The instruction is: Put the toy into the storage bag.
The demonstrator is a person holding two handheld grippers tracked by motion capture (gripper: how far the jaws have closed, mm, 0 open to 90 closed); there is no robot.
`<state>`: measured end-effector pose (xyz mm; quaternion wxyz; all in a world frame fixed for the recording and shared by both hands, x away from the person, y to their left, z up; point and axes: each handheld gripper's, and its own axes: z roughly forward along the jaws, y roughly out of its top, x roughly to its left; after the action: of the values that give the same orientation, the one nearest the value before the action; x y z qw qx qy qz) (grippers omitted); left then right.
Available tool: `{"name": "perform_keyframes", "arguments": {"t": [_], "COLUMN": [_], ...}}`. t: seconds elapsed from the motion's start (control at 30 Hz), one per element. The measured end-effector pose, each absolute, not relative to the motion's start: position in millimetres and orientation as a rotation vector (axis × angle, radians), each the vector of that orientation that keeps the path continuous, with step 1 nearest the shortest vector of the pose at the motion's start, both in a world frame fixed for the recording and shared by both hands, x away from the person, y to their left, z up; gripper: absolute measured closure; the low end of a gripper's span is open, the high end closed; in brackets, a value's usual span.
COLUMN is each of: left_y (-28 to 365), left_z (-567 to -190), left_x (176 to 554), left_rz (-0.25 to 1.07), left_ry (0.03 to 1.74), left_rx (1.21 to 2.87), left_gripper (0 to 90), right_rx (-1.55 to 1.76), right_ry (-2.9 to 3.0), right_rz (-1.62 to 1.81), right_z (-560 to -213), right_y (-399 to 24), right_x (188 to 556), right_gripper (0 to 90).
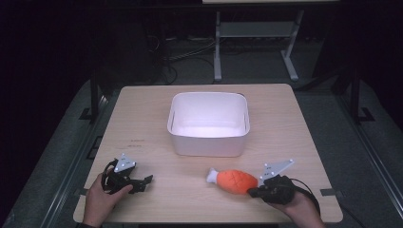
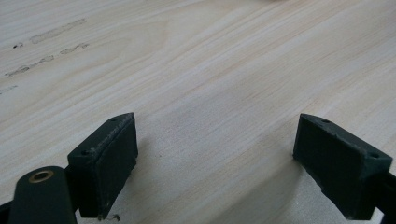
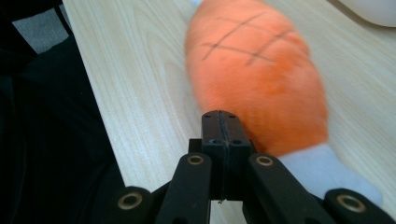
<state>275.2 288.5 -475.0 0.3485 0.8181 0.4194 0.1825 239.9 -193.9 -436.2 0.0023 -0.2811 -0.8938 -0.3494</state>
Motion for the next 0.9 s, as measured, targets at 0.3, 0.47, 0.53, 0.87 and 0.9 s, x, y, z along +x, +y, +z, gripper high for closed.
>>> {"name": "perform_keyframes", "arguments": {"t": [0.3, 0.47, 0.53, 0.87, 0.9], "left_y": [288.6, 288.5, 288.6, 288.6, 288.4], "left_z": [-475.0, -475.0, -475.0, -474.9, -475.0], "left_x": [275.2, 275.2, 275.2, 275.2, 275.2], "left_rz": [0.473, 0.473, 0.473, 0.473, 0.473], "left_ry": [1.087, 1.087, 1.087, 1.087, 1.088], "left_rx": [2.121, 2.121, 2.121, 2.122, 2.119], "left_gripper": [13.0, 12.9, 13.0, 13.0, 13.0], "right_rx": [-0.838, -0.842, -0.836, -0.841, -0.824], "right_ry": [-2.806, -2.824, -2.834, -2.867, -2.885], "right_rz": [-1.119, -1.160, -1.166, -1.165, -1.169], "right_z": [-430.1, -420.4, -416.8, -416.4, -416.6], "right_y": [-193.0, -194.5, -195.2, -191.2, -189.8], "right_x": [239.8, 243.3, 246.5, 261.6, 262.7], "right_gripper": [84.5, 76.5, 72.5, 40.9, 37.6]}}
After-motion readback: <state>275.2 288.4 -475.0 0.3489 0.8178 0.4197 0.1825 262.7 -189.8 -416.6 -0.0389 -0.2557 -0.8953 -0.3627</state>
